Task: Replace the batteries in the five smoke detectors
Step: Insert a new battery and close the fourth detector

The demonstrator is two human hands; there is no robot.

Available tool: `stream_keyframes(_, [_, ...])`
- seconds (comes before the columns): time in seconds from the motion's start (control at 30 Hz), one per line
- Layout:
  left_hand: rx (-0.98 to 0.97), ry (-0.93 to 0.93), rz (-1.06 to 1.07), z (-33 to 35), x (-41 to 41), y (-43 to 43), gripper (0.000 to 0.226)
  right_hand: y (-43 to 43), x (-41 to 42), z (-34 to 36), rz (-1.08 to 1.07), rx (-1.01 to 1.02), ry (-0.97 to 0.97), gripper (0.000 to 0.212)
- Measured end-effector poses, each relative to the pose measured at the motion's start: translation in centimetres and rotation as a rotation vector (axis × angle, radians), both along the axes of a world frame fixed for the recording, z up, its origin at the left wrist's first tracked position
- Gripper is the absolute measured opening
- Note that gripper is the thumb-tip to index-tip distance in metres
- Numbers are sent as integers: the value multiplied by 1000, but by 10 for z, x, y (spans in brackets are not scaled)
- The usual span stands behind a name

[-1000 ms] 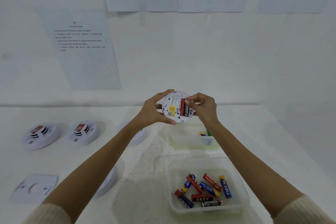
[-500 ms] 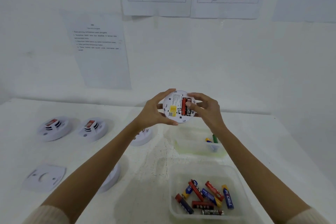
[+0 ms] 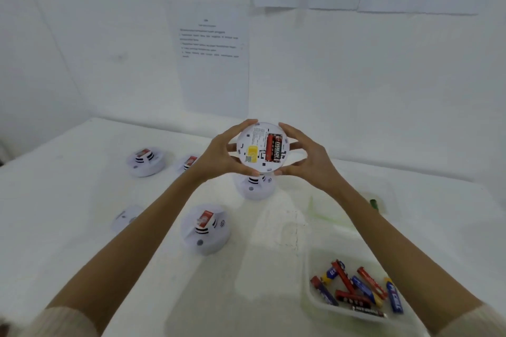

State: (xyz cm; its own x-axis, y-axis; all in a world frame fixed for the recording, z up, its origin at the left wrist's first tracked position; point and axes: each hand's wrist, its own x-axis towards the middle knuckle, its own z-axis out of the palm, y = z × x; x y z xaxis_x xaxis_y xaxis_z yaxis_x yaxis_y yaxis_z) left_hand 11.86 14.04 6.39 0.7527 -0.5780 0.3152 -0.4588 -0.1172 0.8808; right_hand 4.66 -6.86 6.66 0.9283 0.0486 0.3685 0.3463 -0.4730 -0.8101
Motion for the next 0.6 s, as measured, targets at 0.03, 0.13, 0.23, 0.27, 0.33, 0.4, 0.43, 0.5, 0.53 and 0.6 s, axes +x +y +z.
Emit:
stream_keyframes(0.03, [8, -11, 4, -2, 1, 13, 94, 13, 2, -3, -2, -6, 6, 93])
stream_keyframes(0.13, [35, -19, 7, -9, 9, 53, 96, 54, 12, -9, -15, 1, 30, 92])
stream_keyframes(0.23, [52, -10, -8, -16, 20, 98, 97, 99, 23, -13, -33, -31, 48, 93])
stream_keyframes(0.27, [62, -12, -14, -17, 24, 113, 97, 115, 26, -15, -36, -35, 53, 93])
stream_keyframes(0.33, [86, -9, -14, -20, 31, 145, 97, 146, 31, -20, -47, -33, 64, 93])
stream_keyframes(0.4, [94, 13, -13, -23, 35, 175, 97, 176, 36, -25, -49, -38, 69, 92])
stream_keyframes(0.43, [93, 29, -11, -26, 36, 189, 97, 189, 37, -27, -47, -43, 72, 92])
stream_keyframes(0.5, [93, 47, 1, -33, 37, 215, 99, 213, 40, -32, -42, -57, 82, 92])
stream_keyframes(0.53, [96, 55, 8, -37, 36, 226, 100, 225, 40, -35, -41, -61, 88, 93])
stream_keyframes(0.6, [108, 65, 7, -42, 36, 247, 100, 244, 39, -42, -45, -63, 100, 94])
